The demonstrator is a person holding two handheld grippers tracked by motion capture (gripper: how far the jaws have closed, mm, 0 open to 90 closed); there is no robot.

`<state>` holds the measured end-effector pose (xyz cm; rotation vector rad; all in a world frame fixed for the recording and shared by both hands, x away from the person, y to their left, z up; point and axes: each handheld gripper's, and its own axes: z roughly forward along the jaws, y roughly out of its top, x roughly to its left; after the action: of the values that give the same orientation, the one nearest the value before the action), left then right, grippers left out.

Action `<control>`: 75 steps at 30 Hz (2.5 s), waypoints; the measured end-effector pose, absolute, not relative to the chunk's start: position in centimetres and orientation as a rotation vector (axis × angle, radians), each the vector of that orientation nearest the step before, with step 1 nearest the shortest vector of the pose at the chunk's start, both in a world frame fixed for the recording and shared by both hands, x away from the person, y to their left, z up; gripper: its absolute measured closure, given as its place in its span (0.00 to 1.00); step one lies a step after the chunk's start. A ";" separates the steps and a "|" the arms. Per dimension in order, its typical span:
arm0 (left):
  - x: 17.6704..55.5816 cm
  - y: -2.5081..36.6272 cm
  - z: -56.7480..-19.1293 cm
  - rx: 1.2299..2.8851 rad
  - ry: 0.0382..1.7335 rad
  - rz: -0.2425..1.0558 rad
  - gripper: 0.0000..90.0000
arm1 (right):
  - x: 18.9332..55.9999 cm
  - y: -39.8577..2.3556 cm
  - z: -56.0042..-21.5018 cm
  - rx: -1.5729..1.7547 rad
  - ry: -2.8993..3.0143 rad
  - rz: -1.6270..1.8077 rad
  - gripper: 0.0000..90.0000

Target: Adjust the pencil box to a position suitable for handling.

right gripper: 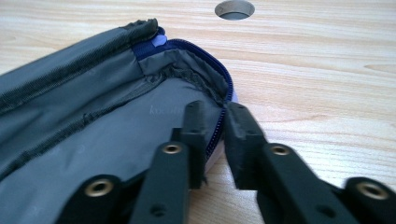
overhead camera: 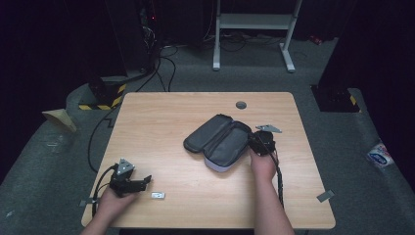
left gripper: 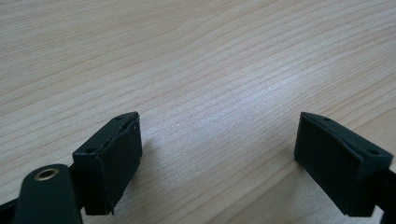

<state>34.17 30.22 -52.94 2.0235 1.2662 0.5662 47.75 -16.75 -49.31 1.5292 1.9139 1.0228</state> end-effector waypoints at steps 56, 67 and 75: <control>33.8 28.1 -50.2 1.937 1.141 0.592 0.41 | 36.8 -13.0 -48.3 1.285 1.957 1.193 0.65; 33.6 22.4 -48.7 1.938 1.017 0.519 0.39 | 38.3 -13.1 -48.0 1.305 1.942 1.224 0.66; 34.3 18.7 -49.5 2.026 0.994 0.490 0.38 | 40.0 -12.2 -49.0 1.336 1.975 1.188 0.67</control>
<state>34.26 18.69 -49.53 2.0256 0.9937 0.4896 39.98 -12.20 -48.97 1.3356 1.9752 1.1877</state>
